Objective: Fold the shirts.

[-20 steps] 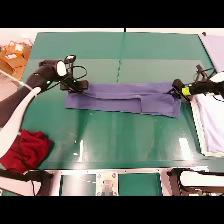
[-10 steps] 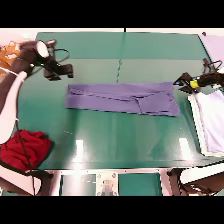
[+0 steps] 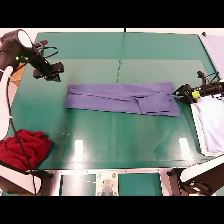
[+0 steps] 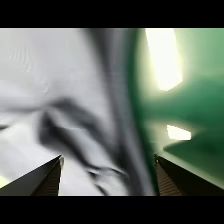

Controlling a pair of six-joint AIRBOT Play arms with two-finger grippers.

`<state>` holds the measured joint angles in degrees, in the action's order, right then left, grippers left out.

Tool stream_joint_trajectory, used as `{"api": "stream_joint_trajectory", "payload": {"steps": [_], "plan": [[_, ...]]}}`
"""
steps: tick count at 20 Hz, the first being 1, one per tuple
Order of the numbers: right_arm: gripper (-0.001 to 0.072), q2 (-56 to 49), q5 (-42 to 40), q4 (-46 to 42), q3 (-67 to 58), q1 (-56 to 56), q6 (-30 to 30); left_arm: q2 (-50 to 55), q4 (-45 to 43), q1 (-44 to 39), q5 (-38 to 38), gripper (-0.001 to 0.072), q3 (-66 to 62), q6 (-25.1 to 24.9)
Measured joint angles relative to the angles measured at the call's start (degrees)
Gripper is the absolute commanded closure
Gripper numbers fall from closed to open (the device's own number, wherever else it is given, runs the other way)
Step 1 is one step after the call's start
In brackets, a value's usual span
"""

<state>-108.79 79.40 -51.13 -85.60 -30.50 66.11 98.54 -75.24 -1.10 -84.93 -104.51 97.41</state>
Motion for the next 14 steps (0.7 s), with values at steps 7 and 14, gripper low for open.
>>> {"api": "stream_joint_trajectory", "payload": {"steps": [7, 14], "plan": [[0.069, -3.98, -0.09, 5.11, -0.35, 4.66, -7.43, 0.33, 9.09, -1.99, 2.97, 0.0687, 0.76, -2.84], [0.0691, -0.09, 4.22, 5.49, -5.73, 6.05, -6.64, 1.31, 12.7, -13.9, 18.73, 0.0688, 7.48, -5.9]]}}
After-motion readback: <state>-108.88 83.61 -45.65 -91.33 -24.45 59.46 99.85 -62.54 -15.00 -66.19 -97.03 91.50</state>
